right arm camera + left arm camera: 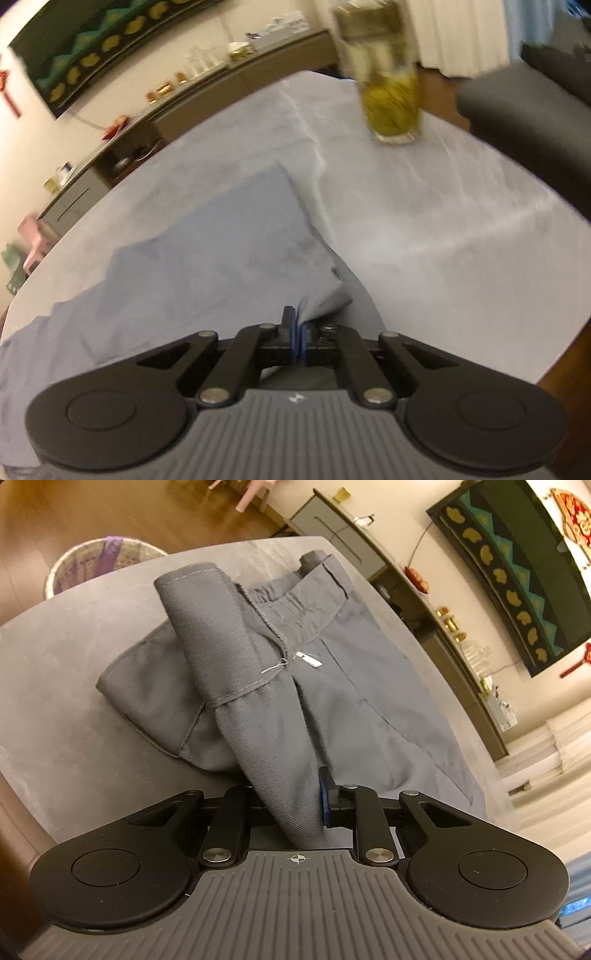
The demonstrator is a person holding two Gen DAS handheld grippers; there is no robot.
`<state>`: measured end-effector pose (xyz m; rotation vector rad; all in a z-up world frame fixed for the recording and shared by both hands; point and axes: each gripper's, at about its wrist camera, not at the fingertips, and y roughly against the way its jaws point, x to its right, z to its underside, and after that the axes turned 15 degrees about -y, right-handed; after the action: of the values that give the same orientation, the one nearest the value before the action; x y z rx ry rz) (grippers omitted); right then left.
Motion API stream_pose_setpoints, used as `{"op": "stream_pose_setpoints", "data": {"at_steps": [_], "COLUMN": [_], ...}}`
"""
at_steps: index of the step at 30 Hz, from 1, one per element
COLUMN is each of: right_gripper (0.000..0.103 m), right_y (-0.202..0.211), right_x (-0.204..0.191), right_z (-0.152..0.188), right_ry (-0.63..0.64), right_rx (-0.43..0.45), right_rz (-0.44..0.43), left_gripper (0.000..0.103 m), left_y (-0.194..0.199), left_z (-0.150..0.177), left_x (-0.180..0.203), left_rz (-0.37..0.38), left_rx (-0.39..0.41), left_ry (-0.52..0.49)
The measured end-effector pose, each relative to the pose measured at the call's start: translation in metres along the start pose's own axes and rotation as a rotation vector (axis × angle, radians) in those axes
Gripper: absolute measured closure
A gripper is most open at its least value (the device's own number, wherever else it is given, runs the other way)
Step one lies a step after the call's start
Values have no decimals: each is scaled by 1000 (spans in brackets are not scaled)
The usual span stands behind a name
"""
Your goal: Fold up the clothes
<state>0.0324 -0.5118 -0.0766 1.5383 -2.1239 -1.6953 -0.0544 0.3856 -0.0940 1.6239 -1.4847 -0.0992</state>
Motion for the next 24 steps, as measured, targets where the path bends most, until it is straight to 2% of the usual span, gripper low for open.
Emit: {"op": "stream_pose_setpoints", "data": {"at_steps": [2, 3, 4, 6, 8, 9, 10, 11, 12, 14, 19, 22, 24], "right_gripper": [82, 70, 43, 22, 24, 29, 59, 81, 92, 94, 95, 95, 95], "right_y": [6, 11, 18, 28, 17, 9, 4, 1, -4, -9, 15, 47, 65], "right_x": [2, 6, 11, 12, 13, 13, 8, 1, -8, -34, -117, -163, -171], "right_z": [10, 11, 12, 18, 21, 23, 26, 27, 25, 12, -51, -79, -88], "right_ry": [-24, -29, -33, -25, -10, -8, 19, 50, 58, 60, 97, 139, 140], "right_rx": [24, 57, 107, 195, 158, 132, 121, 104, 88, 100, 295, 422, 486], "right_rz": [-3, -6, 6, 69, 109, 100, 84, 71, 57, 21, -121, -194, -234], "left_gripper": [91, 86, 83, 58, 47, 50, 57, 91, 103, 103, 103, 103, 103], "left_y": [0, 1, 2, 3, 0, -4, -9, -16, -22, -33, -47, -29, -5], "left_z": [-2, -3, -3, -3, -6, -9, -13, -23, -34, -68, -181, -229, -243], "left_x": [5, 7, 9, 14, 20, 25, 31, 40, 48, 66, 146, 188, 199], "left_rz": [-14, -22, -28, -21, -11, -20, -33, -58, -75, -40, 40, 110, 179], "left_rx": [-7, -10, -11, 2, 13, 8, 1, -15, -25, -7, 126, 245, 316], "left_ry": [-26, -39, -51, -66, -90, -110, -133, -166, -194, -216, -253, -250, -241]}}
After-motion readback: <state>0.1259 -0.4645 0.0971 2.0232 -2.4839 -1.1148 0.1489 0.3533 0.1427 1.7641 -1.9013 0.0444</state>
